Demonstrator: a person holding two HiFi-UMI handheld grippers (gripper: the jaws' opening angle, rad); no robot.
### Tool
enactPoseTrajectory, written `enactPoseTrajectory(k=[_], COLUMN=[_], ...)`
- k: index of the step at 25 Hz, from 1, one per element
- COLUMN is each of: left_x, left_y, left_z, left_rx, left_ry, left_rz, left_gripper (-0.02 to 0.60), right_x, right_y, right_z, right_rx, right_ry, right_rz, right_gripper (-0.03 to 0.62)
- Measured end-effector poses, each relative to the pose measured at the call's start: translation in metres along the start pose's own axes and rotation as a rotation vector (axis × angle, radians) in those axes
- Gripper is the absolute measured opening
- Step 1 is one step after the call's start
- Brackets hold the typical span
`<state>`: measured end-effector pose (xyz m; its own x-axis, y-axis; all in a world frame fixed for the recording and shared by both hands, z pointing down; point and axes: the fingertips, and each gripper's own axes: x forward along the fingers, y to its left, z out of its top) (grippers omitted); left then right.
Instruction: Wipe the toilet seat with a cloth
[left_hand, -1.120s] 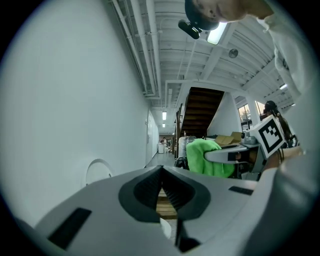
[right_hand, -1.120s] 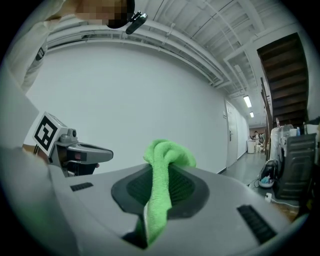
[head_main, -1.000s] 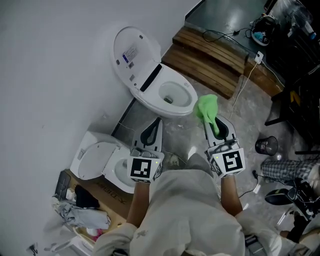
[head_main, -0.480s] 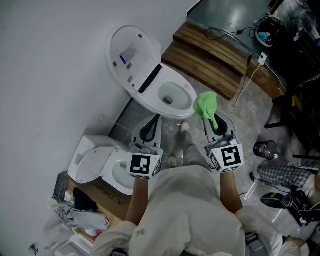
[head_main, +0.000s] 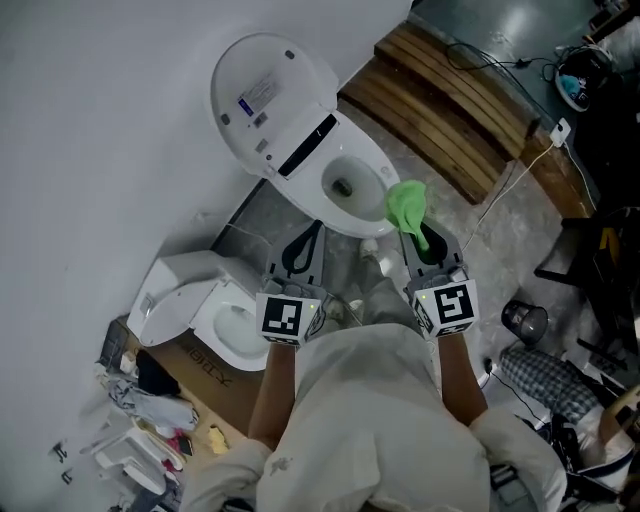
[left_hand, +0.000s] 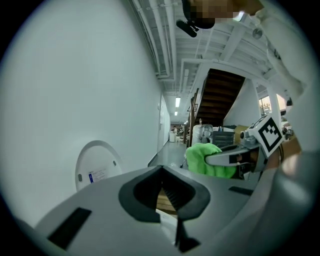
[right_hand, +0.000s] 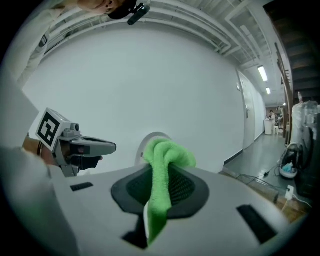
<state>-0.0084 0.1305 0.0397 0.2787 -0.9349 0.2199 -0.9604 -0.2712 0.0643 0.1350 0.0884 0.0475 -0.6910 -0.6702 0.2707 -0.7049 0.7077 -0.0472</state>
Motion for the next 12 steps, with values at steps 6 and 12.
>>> enactPoseTrajectory(k=[6,12], left_x=[0.045,0.068], left_y=[0.014,0.025], left_z=[-0.046,-0.086], left_rx=[-0.030,-0.074], left_ry=[0.083,0.171], left_rz=[0.064,0.113], left_gripper=[0.012,0.012], right_x=[0.052,0.086], right_y=[-0.028,-0.042], right_z=[-0.040,-0.075], right_rx=[0.016,0.032], right_ry=[0.083,0.154], right_rz=[0.100,0.160], right_gripper=[0.051,0.051])
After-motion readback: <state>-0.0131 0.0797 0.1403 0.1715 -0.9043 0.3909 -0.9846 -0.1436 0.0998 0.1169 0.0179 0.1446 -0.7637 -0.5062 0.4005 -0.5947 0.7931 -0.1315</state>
